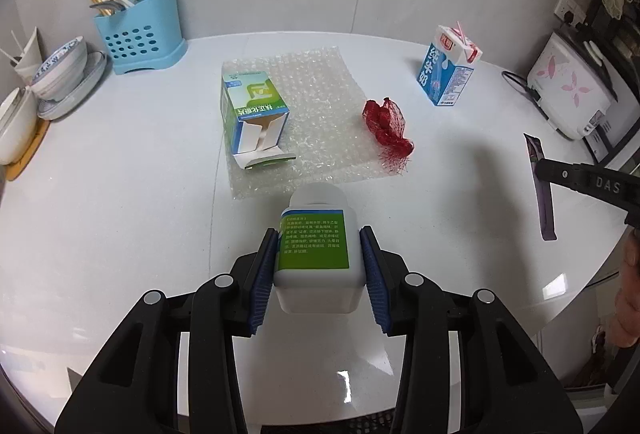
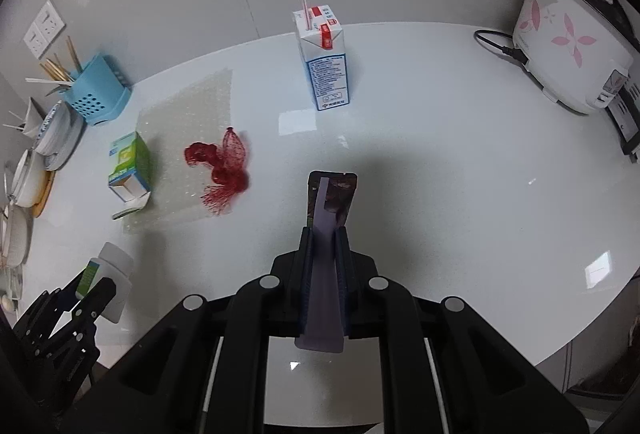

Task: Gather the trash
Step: 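Carry the pill bottle and purple wrapper down over the green wastebasket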

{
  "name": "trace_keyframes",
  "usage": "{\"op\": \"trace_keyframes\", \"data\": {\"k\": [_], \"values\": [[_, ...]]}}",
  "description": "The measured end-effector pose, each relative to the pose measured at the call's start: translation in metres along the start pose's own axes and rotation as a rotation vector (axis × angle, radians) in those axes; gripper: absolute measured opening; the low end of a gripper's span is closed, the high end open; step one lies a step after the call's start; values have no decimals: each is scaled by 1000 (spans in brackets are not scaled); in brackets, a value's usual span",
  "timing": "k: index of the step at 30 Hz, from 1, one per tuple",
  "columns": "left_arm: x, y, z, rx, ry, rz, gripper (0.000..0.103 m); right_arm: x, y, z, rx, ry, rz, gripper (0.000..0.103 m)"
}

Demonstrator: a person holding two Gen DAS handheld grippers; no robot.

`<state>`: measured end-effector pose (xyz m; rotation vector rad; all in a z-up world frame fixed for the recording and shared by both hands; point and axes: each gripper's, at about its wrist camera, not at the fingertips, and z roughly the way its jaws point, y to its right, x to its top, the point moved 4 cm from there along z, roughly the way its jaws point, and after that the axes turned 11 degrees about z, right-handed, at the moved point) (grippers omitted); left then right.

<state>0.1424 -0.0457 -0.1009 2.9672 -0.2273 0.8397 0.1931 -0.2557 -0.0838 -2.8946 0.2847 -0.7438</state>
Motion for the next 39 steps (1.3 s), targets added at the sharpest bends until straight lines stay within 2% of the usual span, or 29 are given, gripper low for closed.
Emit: {"op": "trace_keyframes", "data": {"k": [4, 12, 22, 39], "values": [[-8, 2, -13, -2, 11, -4, 40, -11, 2, -19, 29, 21, -12, 10], [-28, 10, -35, -6, 23, -12, 40, -44, 10, -46, 16, 53, -55, 10], [-64, 35, -66, -22, 27, 5, 40, -101, 18, -64, 9, 47, -107, 10], [-130, 71, -100, -68, -5, 31, 40, -175, 36, -93, 29, 45, -154, 10]]}}
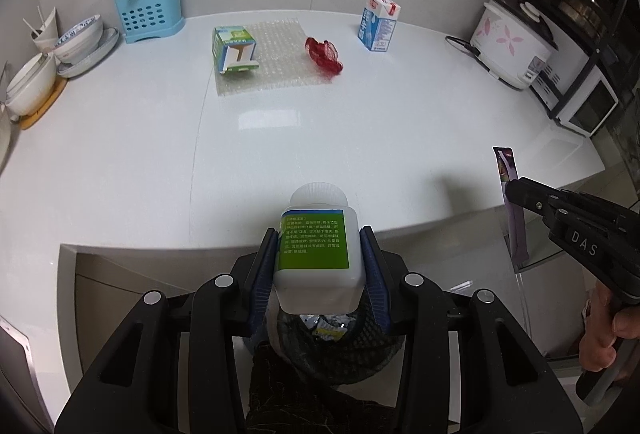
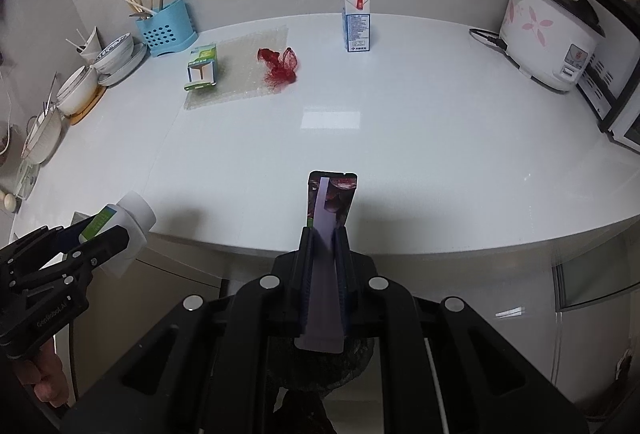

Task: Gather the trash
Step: 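Carry the pill bottle and purple wrapper down over the green wastebasket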

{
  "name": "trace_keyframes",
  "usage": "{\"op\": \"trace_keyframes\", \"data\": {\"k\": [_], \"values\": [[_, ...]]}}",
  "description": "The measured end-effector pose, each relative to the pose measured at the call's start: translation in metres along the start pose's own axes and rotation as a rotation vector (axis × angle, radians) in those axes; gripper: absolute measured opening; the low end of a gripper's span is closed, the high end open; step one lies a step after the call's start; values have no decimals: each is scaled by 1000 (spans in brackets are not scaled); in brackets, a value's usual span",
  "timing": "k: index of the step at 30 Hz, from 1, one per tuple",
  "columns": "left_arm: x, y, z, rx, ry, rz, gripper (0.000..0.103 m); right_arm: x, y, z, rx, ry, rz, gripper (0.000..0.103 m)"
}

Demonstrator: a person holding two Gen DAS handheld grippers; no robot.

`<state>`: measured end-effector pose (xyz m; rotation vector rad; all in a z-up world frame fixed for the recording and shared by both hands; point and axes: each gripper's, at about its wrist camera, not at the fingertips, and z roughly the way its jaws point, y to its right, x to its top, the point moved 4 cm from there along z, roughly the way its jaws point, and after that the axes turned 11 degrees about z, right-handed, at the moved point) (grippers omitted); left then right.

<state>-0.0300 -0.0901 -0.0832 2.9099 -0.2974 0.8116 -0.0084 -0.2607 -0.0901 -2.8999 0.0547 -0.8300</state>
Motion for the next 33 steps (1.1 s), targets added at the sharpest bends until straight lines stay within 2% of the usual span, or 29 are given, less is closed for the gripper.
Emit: {"op": "trace_keyframes", "data": {"k": [13, 21, 33], "values": [[-50, 16, 16, -13, -31, 33, 40, -58, 16, 23, -8, -80, -12, 10], [-74, 21, 47, -1, -68, 41, 40, -87, 20, 52, -15, -110, -26, 10], [-109, 17, 96, -23, -107, 11, 40, -133, 17, 109, -11, -208, -60, 10]]}}
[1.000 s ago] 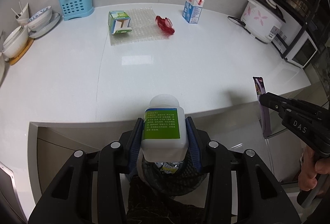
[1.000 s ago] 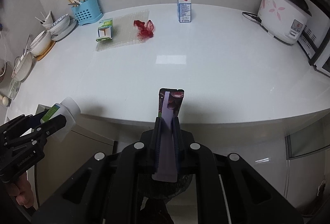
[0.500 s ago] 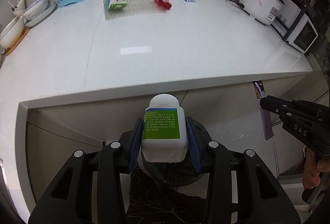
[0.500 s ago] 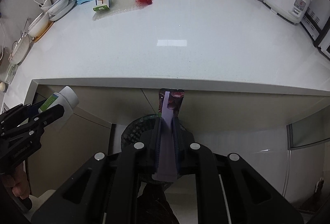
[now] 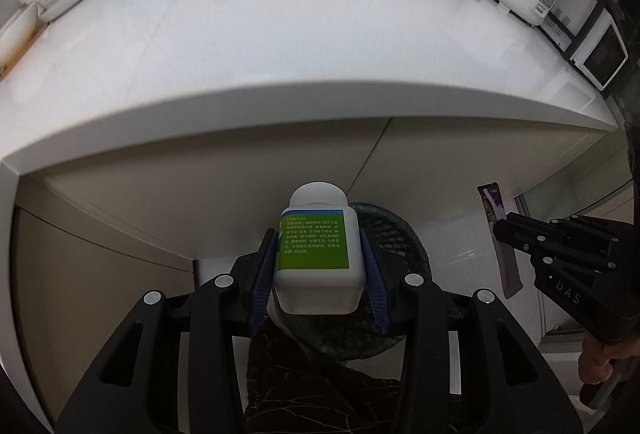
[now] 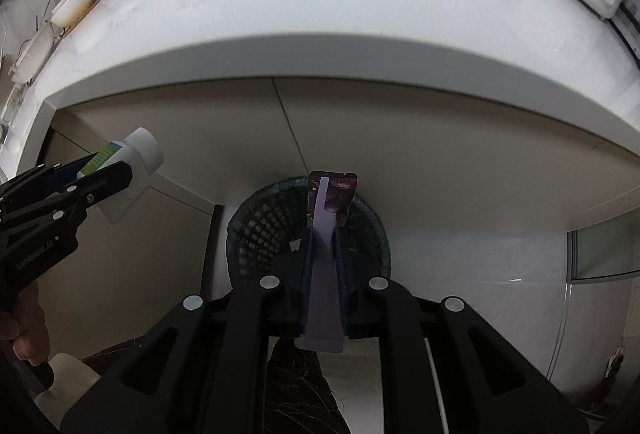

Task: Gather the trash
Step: 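Carry the pill bottle and purple wrapper down over the green wastebasket, then open the left tool to drop the pill bottle while the right tool releases the wrapper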

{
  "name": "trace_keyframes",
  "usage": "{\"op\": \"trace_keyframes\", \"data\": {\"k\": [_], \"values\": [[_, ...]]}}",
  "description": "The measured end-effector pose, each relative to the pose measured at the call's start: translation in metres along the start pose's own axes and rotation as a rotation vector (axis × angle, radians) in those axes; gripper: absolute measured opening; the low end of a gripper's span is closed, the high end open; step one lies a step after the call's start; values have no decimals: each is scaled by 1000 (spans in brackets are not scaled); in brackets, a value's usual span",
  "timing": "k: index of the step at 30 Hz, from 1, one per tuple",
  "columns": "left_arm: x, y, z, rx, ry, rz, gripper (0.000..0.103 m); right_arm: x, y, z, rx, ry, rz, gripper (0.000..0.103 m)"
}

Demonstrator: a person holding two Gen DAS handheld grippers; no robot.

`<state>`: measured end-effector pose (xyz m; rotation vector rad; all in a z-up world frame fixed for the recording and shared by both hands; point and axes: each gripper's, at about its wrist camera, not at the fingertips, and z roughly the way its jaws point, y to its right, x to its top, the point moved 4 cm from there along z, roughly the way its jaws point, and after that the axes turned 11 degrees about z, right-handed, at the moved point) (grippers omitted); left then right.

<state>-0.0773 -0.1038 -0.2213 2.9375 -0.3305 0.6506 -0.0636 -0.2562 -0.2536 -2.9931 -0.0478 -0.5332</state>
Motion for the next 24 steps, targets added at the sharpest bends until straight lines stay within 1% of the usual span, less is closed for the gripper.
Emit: {"op": "trace_keyframes", "data": {"k": [3, 10, 15, 20, 24], "values": [[-8, -2, 12, -11, -8, -15, 40, -3, 0, 15, 7, -13, 3, 10], [-20, 1, 35, -25, -18, 8, 40, -2, 4, 52, -1, -41, 17, 10], [-23, 1, 40, -17, -27, 19, 40, -7, 4, 78, -6, -79, 17, 11], [-28, -1, 43, -13, -36, 12, 40, -13, -1, 93, -3, -96, 4, 11], [-29, 0, 47, -12, -47, 10, 40, -14, -2, 97, 8, -101, -10, 12]]}}
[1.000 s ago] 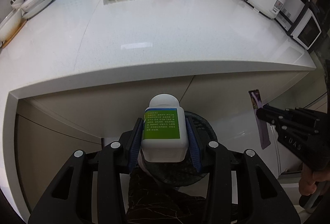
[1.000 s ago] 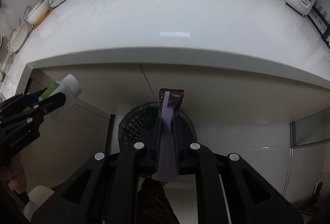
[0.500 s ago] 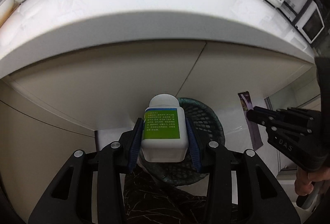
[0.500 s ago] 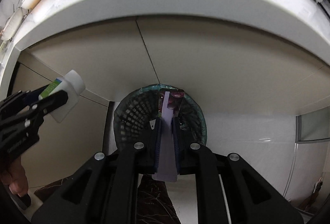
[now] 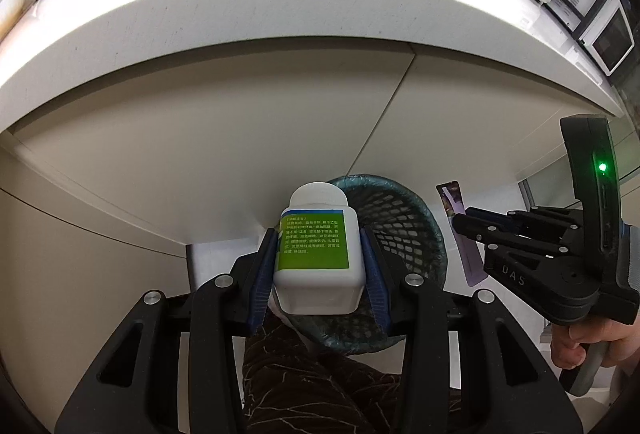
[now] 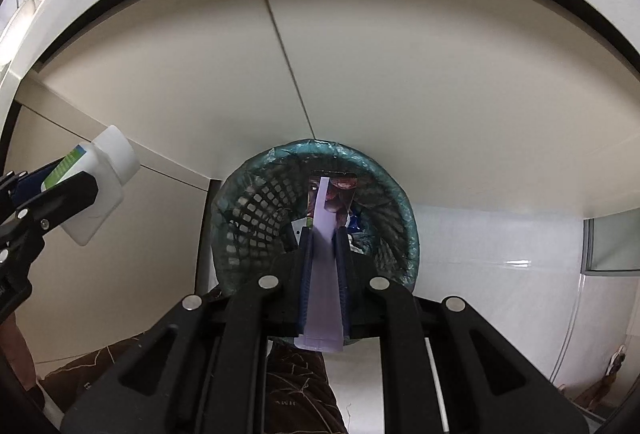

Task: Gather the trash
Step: 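Open the left tool to drop the pill bottle while the right tool releases the wrapper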

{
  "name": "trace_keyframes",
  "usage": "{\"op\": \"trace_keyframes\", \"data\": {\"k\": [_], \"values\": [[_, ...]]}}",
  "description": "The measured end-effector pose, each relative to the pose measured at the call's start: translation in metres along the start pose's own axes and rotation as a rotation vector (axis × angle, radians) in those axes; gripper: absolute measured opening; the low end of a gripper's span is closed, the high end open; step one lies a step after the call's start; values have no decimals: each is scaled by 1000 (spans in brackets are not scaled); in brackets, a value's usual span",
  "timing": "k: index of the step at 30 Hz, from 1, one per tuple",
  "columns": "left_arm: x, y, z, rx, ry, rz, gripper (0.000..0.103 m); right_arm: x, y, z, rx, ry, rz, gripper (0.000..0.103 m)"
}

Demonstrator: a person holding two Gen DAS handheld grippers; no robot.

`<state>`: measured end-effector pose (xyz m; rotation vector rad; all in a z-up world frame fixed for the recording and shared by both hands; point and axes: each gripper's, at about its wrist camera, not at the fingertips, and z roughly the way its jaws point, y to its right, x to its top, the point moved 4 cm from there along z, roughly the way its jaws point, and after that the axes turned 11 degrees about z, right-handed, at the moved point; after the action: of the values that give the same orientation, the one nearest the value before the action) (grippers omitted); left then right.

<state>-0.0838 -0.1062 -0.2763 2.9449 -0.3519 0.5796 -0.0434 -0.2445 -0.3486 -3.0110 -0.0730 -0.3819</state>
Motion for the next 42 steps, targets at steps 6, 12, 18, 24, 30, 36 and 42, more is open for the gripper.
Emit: {"op": "trace_keyframes", "data": {"k": [6, 12, 18, 24, 30, 36, 42], "values": [[6, 1, 8, -3, -17, -11, 40, 1, 1, -5, 0, 7, 0, 23], [9, 2, 12, -3, -24, -6, 40, 4, 4, -14, 5, 52, 19, 62], [13, 8, 21, -9, -39, 4, 40, 6, 11, -28, -7, 116, 40, 90], [16, 17, 35, -29, -53, 22, 40, 8, 27, -39, -18, 150, 76, 94], [21, 29, 44, -47, -53, 53, 40, 11, 44, -48, -44, 170, 90, 95], [21, 40, 61, -62, -70, 78, 40, 8, 68, -54, -67, 171, 152, 95], [19, 55, 81, -89, -91, 104, 40, 3, 91, -59, -87, 164, 191, 95]]}}
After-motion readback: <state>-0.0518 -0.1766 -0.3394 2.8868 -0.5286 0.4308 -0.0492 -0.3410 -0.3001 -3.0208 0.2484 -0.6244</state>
